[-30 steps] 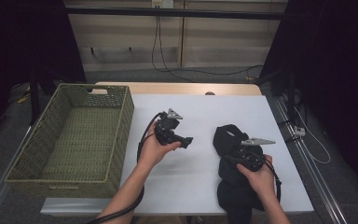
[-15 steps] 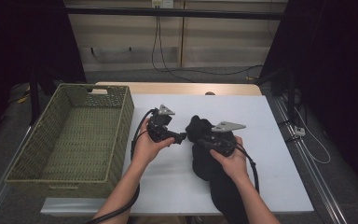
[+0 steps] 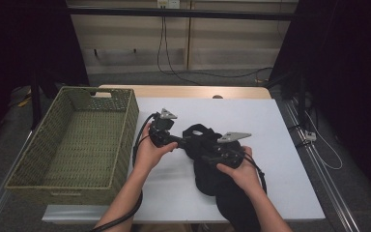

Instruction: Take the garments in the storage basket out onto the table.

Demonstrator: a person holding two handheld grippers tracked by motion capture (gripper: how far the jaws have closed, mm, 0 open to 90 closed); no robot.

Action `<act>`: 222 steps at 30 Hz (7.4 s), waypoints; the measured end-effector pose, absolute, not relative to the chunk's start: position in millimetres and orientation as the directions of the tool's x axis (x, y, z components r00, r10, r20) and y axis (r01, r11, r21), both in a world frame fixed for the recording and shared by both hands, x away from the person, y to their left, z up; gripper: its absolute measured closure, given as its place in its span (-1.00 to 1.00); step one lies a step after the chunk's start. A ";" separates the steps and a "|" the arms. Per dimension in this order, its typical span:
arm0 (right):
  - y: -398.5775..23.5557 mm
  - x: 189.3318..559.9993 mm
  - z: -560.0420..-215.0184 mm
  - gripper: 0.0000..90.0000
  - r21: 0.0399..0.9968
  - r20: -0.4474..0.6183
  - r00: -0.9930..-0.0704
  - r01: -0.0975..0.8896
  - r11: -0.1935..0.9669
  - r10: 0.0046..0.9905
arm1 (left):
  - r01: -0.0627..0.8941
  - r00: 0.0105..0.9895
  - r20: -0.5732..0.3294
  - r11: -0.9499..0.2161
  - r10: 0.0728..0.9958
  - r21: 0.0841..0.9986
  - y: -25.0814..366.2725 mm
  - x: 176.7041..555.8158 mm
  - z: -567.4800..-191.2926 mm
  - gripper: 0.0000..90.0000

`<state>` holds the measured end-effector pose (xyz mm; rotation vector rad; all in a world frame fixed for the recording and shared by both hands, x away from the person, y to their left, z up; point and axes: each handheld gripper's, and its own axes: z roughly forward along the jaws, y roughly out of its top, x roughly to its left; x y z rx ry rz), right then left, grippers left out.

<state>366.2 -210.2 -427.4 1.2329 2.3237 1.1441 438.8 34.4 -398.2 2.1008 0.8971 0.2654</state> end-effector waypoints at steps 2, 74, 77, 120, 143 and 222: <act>-220.4 372.2 -422.7 -0.25 0.764 0.150 -0.575 0.584 0.275 0.804 | 0.513 0.725 -0.119 -0.416 0.679 0.751 34.5 440.7 -399.7 -0.80; -292.3 393.2 -396.3 0.95 0.868 -0.013 -0.419 0.445 0.218 0.908 | 0.539 0.631 -0.231 -0.204 0.740 0.818 43.6 493.5 -373.2 0.89; -287.7 381.5 -418.0 0.95 0.843 -0.012 -0.446 0.477 0.249 0.895 | 0.549 0.628 -0.236 -0.207 0.741 0.810 42.9 484.0 -380.9 0.89; -278.7 377.5 -424.9 0.08 0.785 0.056 -0.430 0.576 0.227 0.901 | 0.591 0.613 -0.179 -0.296 0.770 0.750 48.4 477.3 -414.5 -0.58; -275.2 364.8 -447.6 0.98 0.754 0.021 -0.422 0.602 0.263 0.906 | 0.578 0.633 -0.147 -0.338 0.760 0.742 49.9 456.5 -416.0 -0.74; -315.6 334.6 -441.4 -0.31 0.783 0.002 -0.320 0.590 0.198 0.947 | 0.499 0.817 -0.187 -0.506 0.546 0.703 2.9 387.2 -416.3 -0.79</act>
